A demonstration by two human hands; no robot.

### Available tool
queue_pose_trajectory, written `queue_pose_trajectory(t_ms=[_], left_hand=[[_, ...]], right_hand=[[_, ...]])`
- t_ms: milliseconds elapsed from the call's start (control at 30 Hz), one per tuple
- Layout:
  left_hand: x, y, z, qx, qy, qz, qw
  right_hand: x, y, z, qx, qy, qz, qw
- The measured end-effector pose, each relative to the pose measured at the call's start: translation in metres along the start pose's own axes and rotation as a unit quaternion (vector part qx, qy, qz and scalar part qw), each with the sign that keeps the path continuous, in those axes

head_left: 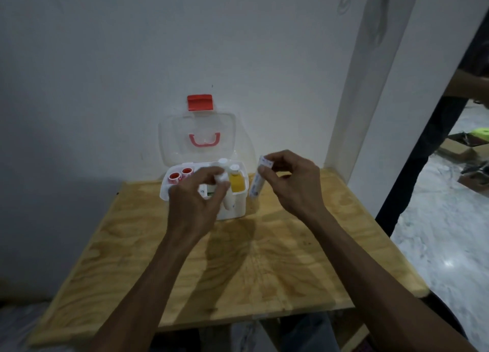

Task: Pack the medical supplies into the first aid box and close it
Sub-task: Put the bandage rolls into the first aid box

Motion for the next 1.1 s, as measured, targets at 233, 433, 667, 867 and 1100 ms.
queue_pose_trajectory(t_ms=[233,433,667,867,1100], left_hand=[[0.013,-0.046,-0.005,-0.028,0.000,0.012,1.000],[0.033,-0.044,-0.034,0.018,-0.025,0.036,0.999],[0.049,-0.034,-0.053,0.057,-0.026,0.056,0.996],[0.054,-0.033,-0.061,0.074,-0.059,0.053,0.994],[0.066,-0.029,-0.072,0.129,-0.101,0.072,0.984]], right_hand=[[0.008,-0.033,-0.037,0.023,-0.008,0.014,1.000],[-0.016,-0.030,-0.056,0.069,0.016,-0.010,0.997],[-0.037,-0.020,-0.067,0.097,0.053,-0.031,0.993],[-0.042,-0.014,-0.072,0.120,0.081,-0.058,0.988],[-0.043,-0.011,-0.076,0.161,0.133,-0.056,0.976]])
Point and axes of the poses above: each hand's wrist, its own y-axis away from the middle knuckle, its own z-axis out of the back of the hand, x = y × z, the point moved 7 cm from there along -y, towards the middle knuckle, and after that the axes turned 7 degrees about -y, right-handed, at the moved point
